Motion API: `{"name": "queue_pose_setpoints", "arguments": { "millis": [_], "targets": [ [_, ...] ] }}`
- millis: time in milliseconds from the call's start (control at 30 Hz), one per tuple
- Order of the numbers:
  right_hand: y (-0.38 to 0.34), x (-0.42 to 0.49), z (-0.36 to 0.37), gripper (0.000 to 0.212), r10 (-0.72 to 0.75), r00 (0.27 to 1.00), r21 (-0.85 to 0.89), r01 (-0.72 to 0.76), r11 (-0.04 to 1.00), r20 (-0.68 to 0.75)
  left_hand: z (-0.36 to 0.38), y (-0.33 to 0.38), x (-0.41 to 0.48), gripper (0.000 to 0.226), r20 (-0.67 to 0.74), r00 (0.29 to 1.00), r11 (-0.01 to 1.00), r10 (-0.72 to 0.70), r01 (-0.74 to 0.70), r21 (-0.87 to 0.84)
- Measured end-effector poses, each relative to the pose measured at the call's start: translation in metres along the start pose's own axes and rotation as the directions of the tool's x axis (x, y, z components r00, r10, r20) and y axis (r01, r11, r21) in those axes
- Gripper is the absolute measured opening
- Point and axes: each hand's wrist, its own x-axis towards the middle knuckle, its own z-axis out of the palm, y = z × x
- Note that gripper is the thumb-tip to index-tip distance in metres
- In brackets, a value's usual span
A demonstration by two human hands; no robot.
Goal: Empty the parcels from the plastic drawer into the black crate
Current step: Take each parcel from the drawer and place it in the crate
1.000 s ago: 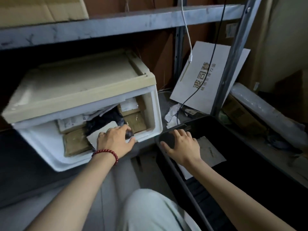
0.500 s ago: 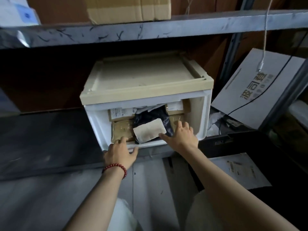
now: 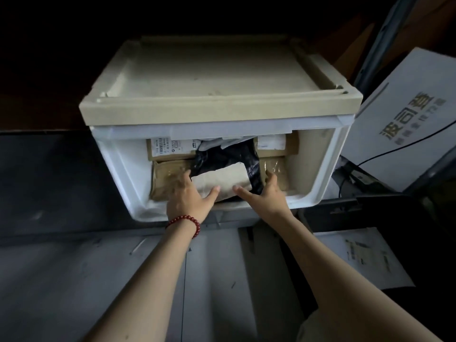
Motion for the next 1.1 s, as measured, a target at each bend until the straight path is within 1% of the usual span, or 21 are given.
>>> {"name": "queue_pose_setpoints", "arguments": {
  "millis": [67, 167, 233, 300, 333, 400, 500, 533, 600, 633, 700, 733, 767, 800, 867, 900, 933, 1000, 1033, 1100],
  "targets": [
    [0.002, 0.003, 0.005, 0.1, 0.04, 0.999, 0.053, -0.041, 0.998, 0.031, 0.006, 0.006, 0.0, 0.089, 0.008, 1.0, 0.994, -0.011, 0.012, -0.107],
    [0.001, 0.006, 0.008, 0.099, 0.048, 0.999, 0.073, -0.05, 0.996, 0.025, 0.008, 0.013, 0.0, 0.095, 0.011, 0.999, 0.966, -0.044, 0.045, -0.255],
    [0.002, 0.009, 0.007, 0.088, 0.051, 0.997, 0.103, -0.057, 0.993, 0.054, 0.005, 0.014, 0.0, 0.098, 0.02, 0.995, 0.934, -0.098, 0.099, -0.343],
    [0.004, 0.011, 0.006, 0.072, 0.036, 0.994, 0.08, -0.045, 0.996, 0.108, 0.001, 0.013, 0.001, 0.101, 0.069, 0.987, 0.901, -0.143, 0.159, -0.404],
    [0.005, 0.01, 0.005, 0.07, 0.047, 0.991, 0.068, -0.056, 0.996, 0.124, -0.002, 0.012, 0.002, 0.101, 0.109, 0.981, 0.887, -0.158, 0.19, -0.422],
    [0.007, 0.009, 0.003, 0.071, 0.08, 0.986, 0.086, -0.094, 0.992, 0.148, -0.006, 0.011, 0.003, 0.098, 0.186, 0.971, 0.878, -0.151, 0.218, -0.425],
    [0.007, 0.004, -0.001, 0.079, 0.087, 0.976, 0.228, -0.133, 0.965, 0.201, -0.012, 0.01, -0.001, 0.096, 0.23, 0.968, 0.894, -0.1, 0.189, -0.406],
    [0.008, 0.004, -0.002, 0.072, 0.079, 0.974, 0.275, -0.137, 0.952, 0.211, -0.013, 0.009, -0.004, 0.096, 0.224, 0.971, 0.897, -0.087, 0.174, -0.407],
    [0.006, 0.001, -0.003, 0.042, 0.049, 0.977, 0.358, -0.122, 0.926, 0.206, -0.015, 0.009, -0.008, 0.096, 0.185, 0.98, 0.903, -0.07, 0.141, -0.406],
    [0.003, 0.0, -0.004, 0.036, 0.037, 0.979, 0.409, -0.117, 0.905, 0.199, -0.017, 0.01, -0.01, 0.096, 0.16, 0.985, 0.906, -0.069, 0.129, -0.404],
    [-0.003, -0.002, -0.006, 0.045, 0.029, 0.984, 0.49, -0.115, 0.864, 0.178, -0.021, 0.012, -0.014, 0.095, 0.107, 0.992, 0.895, -0.067, 0.108, -0.434],
    [-0.004, -0.002, -0.006, 0.05, 0.029, 0.987, 0.525, -0.111, 0.844, 0.161, -0.023, 0.013, -0.017, 0.095, 0.101, 0.993, 0.868, -0.066, 0.107, -0.484],
    [-0.007, -0.003, -0.007, 0.049, 0.028, 0.99, 0.558, -0.102, 0.824, 0.14, -0.025, 0.015, -0.021, 0.094, 0.112, 0.991, 0.827, -0.071, 0.121, -0.549],
    [-0.008, -0.003, -0.007, 0.046, 0.028, 0.993, 0.585, -0.092, 0.806, 0.117, -0.026, 0.016, -0.024, 0.088, 0.137, 0.987, 0.779, -0.085, 0.151, -0.609],
    [-0.011, -0.01, -0.009, 0.042, 0.045, 0.996, 0.6, -0.086, 0.795, 0.083, -0.028, 0.017, -0.032, 0.059, 0.175, 0.981, 0.689, -0.089, 0.188, -0.7],
    [-0.012, -0.014, -0.011, 0.045, 0.061, 0.995, 0.589, -0.094, 0.803, 0.076, -0.03, 0.017, -0.035, 0.049, 0.178, 0.98, 0.662, -0.089, 0.192, -0.724],
    [-0.011, -0.019, -0.014, 0.051, 0.082, 0.994, 0.582, -0.111, 0.806, 0.075, -0.031, 0.017, -0.038, 0.047, 0.179, 0.98, 0.652, -0.09, 0.193, -0.733],
    [-0.012, -0.03, -0.025, 0.067, 0.122, 0.987, 0.578, -0.161, 0.8, 0.106, -0.039, 0.017, -0.043, 0.056, 0.184, 0.979, 0.635, -0.086, 0.196, -0.747],
    [-0.014, -0.036, -0.032, 0.066, 0.116, 0.983, 0.578, -0.177, 0.797, 0.141, -0.043, 0.018, -0.046, 0.058, 0.191, 0.978, 0.627, -0.082, 0.2, -0.753],
    [-0.018, -0.048, -0.044, 0.058, 0.054, 0.966, 0.577, -0.196, 0.792, 0.255, -0.054, 0.019, -0.051, 0.057, 0.222, 0.974, 0.61, -0.045, 0.202, -0.766]
  ]
}}
